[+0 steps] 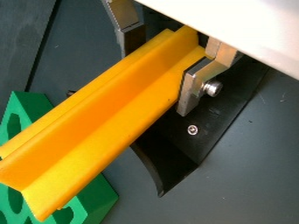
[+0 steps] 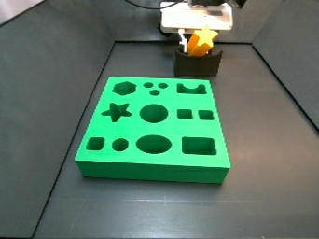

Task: Pick up the star object. Move up. Place the star object on the fixture. Regrasp the star object. Move to above the board. Insert the star object.
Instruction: Place the star object on the fixture, then regrasp the star object.

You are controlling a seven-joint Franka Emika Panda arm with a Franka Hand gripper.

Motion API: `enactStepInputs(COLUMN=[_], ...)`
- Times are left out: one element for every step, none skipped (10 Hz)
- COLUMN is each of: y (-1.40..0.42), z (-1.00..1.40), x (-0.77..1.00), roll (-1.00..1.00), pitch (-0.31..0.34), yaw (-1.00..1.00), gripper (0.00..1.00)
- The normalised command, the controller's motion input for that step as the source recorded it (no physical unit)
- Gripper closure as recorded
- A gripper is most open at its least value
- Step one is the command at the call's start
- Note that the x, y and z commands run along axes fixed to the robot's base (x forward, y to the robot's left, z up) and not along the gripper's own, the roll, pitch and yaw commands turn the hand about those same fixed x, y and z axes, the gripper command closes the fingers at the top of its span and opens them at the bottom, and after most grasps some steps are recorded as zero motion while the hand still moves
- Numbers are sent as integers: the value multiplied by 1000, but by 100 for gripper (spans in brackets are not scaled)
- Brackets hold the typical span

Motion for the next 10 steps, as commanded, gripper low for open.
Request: enactStepInputs(y=[56,55,53,-500,0,0,-1,0,0,-2], z=[-720,-720,-721,-167,0,1000,1000,1000,1000,1000], x=[71,70,68,0,0,0,-1,-13,-23,-40], roll=[-83,-83,-84,0,0,-62,-59,-35,-17,0], pitch=[1,1,2,0,0,-3,-4,-10,-17,-22], yaw=[-67,-65,-61,0,0,-12,-9,4,11,19], gripper=[100,100,100,100,0,0,0,0,0,0])
